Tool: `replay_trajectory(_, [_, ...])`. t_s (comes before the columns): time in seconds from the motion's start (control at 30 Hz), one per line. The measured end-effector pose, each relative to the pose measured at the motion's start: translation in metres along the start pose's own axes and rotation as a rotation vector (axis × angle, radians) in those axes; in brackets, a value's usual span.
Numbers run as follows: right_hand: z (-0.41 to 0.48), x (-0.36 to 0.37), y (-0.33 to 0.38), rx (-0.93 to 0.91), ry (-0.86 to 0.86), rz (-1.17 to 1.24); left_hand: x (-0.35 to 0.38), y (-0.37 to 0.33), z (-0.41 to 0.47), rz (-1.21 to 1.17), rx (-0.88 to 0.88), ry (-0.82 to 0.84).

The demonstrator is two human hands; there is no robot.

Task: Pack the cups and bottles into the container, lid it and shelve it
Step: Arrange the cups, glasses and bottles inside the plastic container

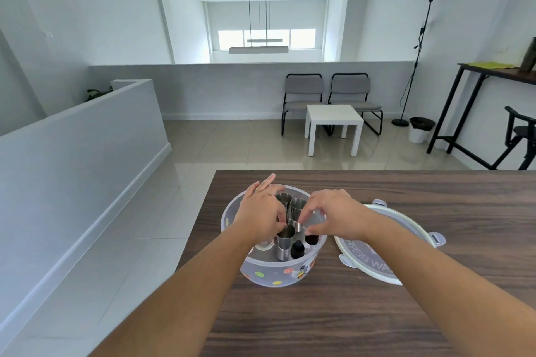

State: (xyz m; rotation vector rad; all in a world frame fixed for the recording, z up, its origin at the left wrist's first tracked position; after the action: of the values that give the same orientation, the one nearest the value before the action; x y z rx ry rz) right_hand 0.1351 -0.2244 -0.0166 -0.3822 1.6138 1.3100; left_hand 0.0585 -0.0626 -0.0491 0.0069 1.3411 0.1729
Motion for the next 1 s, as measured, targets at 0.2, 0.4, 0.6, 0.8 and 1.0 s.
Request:
replay_trajectory(0.2, [0.005, -0.003, -0.008, -0.001, -0.001, -0.017, -0.007, 0.005, -0.005, -0.118, -0.038, -0.033])
replay_trajectory(0.4, [0.009, -0.007, -0.013, 0.0, 0.031, -0.01, -0.022, 0.008, -0.028, -0.302, 0.116, -0.01])
replay_trajectory(0.6, [0.024, 0.005, 0.0, 0.01, 0.117, -0.063, -0.016, -0.004, -0.033, -0.257, 0.138, 0.046])
replay_trajectory(0.8, [0.04, 0.008, 0.005, 0.012, 0.18, -0.143, -0.008, -0.012, -0.032, -0.287, 0.074, -0.018])
replay_trajectory(1.0, [0.048, 0.014, 0.002, 0.004, 0.247, -0.141, -0.004, -0.013, -0.03, -0.256, 0.041, -0.06])
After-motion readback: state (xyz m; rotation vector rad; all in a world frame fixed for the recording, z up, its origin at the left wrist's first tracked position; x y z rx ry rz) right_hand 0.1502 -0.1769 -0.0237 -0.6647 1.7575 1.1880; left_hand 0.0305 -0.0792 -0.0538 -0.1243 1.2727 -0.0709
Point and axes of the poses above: each hand's wrist, its own z-axis towards the middle knuckle, its own x-axis out of the palm, y = z × x, the point moved 1 cm from there along z, towards the middle knuckle, and after that the axes turned 15 degrees about z, right-handed, at the moved point
